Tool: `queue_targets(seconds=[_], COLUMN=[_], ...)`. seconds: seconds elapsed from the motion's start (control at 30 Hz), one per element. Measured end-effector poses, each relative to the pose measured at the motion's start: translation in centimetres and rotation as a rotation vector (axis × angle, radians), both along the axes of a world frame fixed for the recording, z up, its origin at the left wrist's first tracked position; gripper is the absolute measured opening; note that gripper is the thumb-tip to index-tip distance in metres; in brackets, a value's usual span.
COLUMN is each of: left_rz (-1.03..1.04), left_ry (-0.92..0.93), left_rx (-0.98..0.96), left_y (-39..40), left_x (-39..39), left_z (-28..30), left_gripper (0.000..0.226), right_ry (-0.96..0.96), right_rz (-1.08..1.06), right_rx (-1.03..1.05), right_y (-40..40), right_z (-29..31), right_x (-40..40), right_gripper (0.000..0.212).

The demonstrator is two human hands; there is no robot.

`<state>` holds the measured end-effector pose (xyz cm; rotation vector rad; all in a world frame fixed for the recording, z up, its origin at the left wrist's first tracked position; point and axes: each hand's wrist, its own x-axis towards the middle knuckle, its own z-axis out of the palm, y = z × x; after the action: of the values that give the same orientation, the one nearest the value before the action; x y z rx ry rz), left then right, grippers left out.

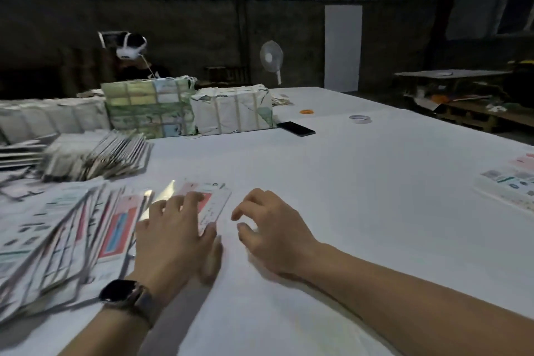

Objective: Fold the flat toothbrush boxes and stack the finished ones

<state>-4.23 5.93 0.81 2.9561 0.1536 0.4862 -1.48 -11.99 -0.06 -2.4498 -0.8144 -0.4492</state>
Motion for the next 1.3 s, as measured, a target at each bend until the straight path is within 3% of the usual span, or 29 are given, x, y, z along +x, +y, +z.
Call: queue_targets(seconds=[0.1, 0.2, 0.37, 0.53, 0.67, 0.73, 0.87, 1.03, 1.17, 1.23, 1.3], left_rz=[0.046, 0.032, -0.008, -0.044, -0.11, -0.152, -0.23, -0.328, -0.284, -0.24, -0.224], left_ry=[0.146, 0.164, 0.056, -0.123, -0.446, -0.488, -0.332, -0.129, -0.14, -0.145, -0.026], left_rx=[0.015, 0.045, 0.206, 0.186, -0.069, -0.262, -0.783, -1.238, -1.476, -1.521, -1.687], left_y=[1.0, 1.1, -0.3, 0.7, 2.0, 1.1, -1.7, -2.9, -3.1, -3.1, -3.2], left_x=[0.4, 0.6, 0.1, -0.1, -0.3, -0.3, 0.0, 0.0, -0.2, -0.4, -0.6], left_z=[-0.6, -0.5, 0.4, 2.7, 4.6, 4.4, 2.2, 0.3, 0.1, 0.0, -0.1], left_gripper=[0.061, 0.046, 0.019, 0.023, 0.042, 0.047, 0.048, 0.033, 0.025, 0.032, 0.049], right_ry=[0.064, 0.134, 0.189, 0.222, 0.302, 0.322, 0.426, 0.44, 0.421, 0.387, 0.328], right_rz=[0.053, 0.061, 0.046, 0.034, 0.045, 0.057, 0.082, 0.035, 0.11, 0.154, 0.19], right_rx=[0.099, 0.225, 0.353, 0.479, 0.574, 0.597, 0.751, 0.812, 0.773, 0.72, 0.644], right_y=[-0.2, -0.2, -0.2, -0.3, -0.3, -0.1, 0.3, -0.3, -0.2, 0.0, 0.1], right_z=[-1.1, -1.3, -1.3, -1.2, -1.2, -1.1, -0.9, -1.1, -1.1, -1.1, -1.1], right_x=[0.4, 0.9, 1.3, 1.4, 1.6, 1.6, 1.8, 2.3, 1.7, 1.2, 0.7], right_gripper=[0.016, 0.014, 0.022, 0.019, 0.012, 0.023, 0.039, 0.054, 0.049, 0.049, 0.05])
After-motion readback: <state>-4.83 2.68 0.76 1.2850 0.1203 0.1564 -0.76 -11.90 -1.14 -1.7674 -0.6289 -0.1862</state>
